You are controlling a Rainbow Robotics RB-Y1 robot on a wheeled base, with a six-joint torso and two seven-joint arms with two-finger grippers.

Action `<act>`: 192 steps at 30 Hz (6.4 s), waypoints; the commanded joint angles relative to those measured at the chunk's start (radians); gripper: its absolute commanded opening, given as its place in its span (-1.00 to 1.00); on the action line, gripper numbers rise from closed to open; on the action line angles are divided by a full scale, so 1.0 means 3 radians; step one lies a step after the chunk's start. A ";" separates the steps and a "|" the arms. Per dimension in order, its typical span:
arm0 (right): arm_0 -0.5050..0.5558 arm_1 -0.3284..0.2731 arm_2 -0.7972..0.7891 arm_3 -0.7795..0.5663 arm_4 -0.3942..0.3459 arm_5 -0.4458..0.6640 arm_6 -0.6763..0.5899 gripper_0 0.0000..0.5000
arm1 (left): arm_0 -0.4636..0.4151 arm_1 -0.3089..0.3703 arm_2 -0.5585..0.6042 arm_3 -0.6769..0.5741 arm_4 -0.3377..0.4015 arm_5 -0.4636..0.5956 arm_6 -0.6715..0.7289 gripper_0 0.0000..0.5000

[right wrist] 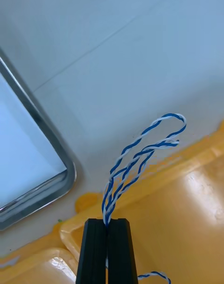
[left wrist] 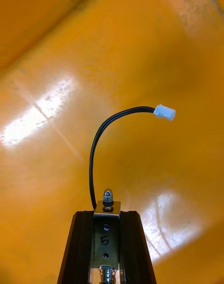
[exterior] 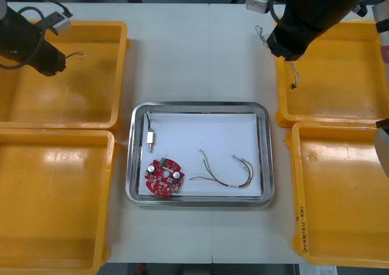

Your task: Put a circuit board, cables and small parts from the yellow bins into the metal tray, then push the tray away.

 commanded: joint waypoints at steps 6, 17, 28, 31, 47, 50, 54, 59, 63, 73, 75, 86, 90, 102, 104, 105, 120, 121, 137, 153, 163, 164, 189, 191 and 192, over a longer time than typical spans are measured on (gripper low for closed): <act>-0.0016 0.0069 0.0462 -0.0230 -0.0310 0.0010 0.0093 -1.00 | 0.0251 0.0361 0.0521 -0.0680 -0.0095 0.0540 0.0139 -1.00; 0.0092 0.0197 0.0983 -0.0553 -0.0147 -0.0143 0.0175 -1.00 | 0.0537 0.0412 0.0802 -0.1549 -0.0218 0.1255 0.0855 -1.00; 0.0429 0.0269 0.1285 -0.0726 0.0032 -0.0542 0.0313 -1.00 | 0.0814 0.0376 0.0930 -0.2327 -0.0213 0.1654 0.1596 -1.00; 0.0506 0.0269 0.1387 -0.0788 0.0114 -0.0583 0.0339 -1.00 | 0.0865 0.0340 0.0945 -0.2506 -0.0228 0.1767 0.1785 -1.00; 0.0843 0.0233 0.1694 -0.0798 0.0375 -0.0884 0.0513 -1.00 | 0.0998 0.0085 0.0950 -0.3206 -0.0249 0.2041 0.2818 -1.00; 0.0884 0.0207 0.1699 -0.0798 0.0349 -0.0884 0.0543 -1.00 | 0.1033 0.0044 0.0950 -0.3283 -0.0228 0.2041 0.2966 -1.00; 0.0925 0.0177 0.1699 -0.0798 0.0329 -0.0910 0.0579 -1.00 | 0.1079 -0.0033 0.0945 -0.3400 -0.0223 0.2041 0.3140 -1.00; 0.0951 0.0156 0.1699 -0.0793 0.0344 -0.0992 0.0605 -1.00 | 0.1085 -0.0094 0.0853 -0.3513 -0.0244 0.2041 0.3345 -1.00; 0.0951 0.0156 0.1704 -0.0670 0.0339 -0.1094 0.0615 -1.00 | 0.1085 -0.0120 0.0761 -0.3554 -0.0269 0.2041 0.3447 -1.00; 0.0956 0.0156 0.1699 -0.0594 0.0390 -0.1109 0.0589 -0.91 | 0.1085 -0.0135 0.0756 -0.3564 -0.0239 0.2041 0.3473 -1.00; 0.0956 0.0156 0.1699 -0.0594 0.0390 -0.1104 0.0579 -0.25 | 0.1090 -0.0135 0.0756 -0.3569 -0.0228 0.2041 0.3478 -1.00; 0.0951 0.0151 0.1684 -0.0670 0.0390 -0.1048 0.0497 1.00 | 0.1090 -0.0135 0.0756 -0.3569 -0.0223 0.2041 0.3488 -1.00; 0.0951 0.0141 0.1627 -0.0849 0.0400 -0.0935 0.0467 1.00 | 0.1090 -0.0135 0.0756 -0.3569 -0.0218 0.2041 0.3493 -1.00; 0.0956 0.0126 0.1126 -0.1478 0.0319 -0.0097 0.0180 1.00 | 0.1090 -0.0135 0.0756 -0.3569 -0.0193 0.2041 0.3539 -1.00; 0.0956 0.0126 0.0998 -0.1580 0.0298 0.0013 0.0032 1.00 | 0.1090 -0.0135 0.0751 -0.3574 -0.0193 0.2041 0.3555 -1.00; 0.0966 0.0126 0.0927 -0.1637 0.0303 0.0013 -0.0055 1.00 | 0.1090 -0.0135 0.0751 -0.3579 -0.0182 0.2041 0.3560 -1.00; 0.1119 -0.0273 0.0027 -0.1938 0.0114 0.0013 -0.1047 1.00 | 0.1090 -0.0140 0.0643 -0.3687 -0.0198 0.2041 0.3733 -1.00; 0.1155 -0.0340 -0.0040 -0.1938 0.0053 0.0013 -0.1124 1.00 | 0.1090 -0.0161 0.0628 -0.3702 -0.0213 0.2041 0.3759 -1.00; 0.1753 -0.0872 -0.1011 -0.1918 -0.0264 0.0013 -0.2034 1.00 | 0.0982 -0.0427 0.0035 -0.3983 -0.0520 0.2041 0.4577 -1.00; 0.2285 -0.0902 -0.1773 -0.1897 -0.0320 0.0013 -0.2131 1.00 | 0.0844 -0.0708 -0.0870 -0.3999 -0.1052 0.1854 0.5247 -1.00; 0.2485 -0.0902 -0.1860 -0.1897 -0.0295 0.0013 -0.2177 1.00 | 0.0757 -0.0892 -0.1310 -0.3687 -0.1338 0.1511 0.5365 -1.00; 0.2490 -0.0902 -0.1865 -0.1897 -0.0300 0.0013 -0.2177 1.00 | 0.0752 -0.0902 -0.1325 -0.3666 -0.1358 0.1491 0.5365 -1.00; 0.2571 -0.0902 -0.1880 -0.1897 -0.0356 0.0013 -0.2249 1.00 | 0.0716 -0.0994 -0.1806 -0.2961 -0.1609 0.0754 0.5584 -0.58; 0.2571 -0.0902 -0.1880 -0.1897 -0.0361 0.0013 -0.2243 1.00 | 0.0716 -0.0989 -0.1821 -0.2961 -0.1614 0.0739 0.5610 -0.54; 0.2571 -0.0897 -0.1875 -0.1897 -0.0361 0.0013 -0.2249 1.00 | 0.0716 -0.0989 -0.1826 -0.2961 -0.1614 0.0734 0.5620 -0.54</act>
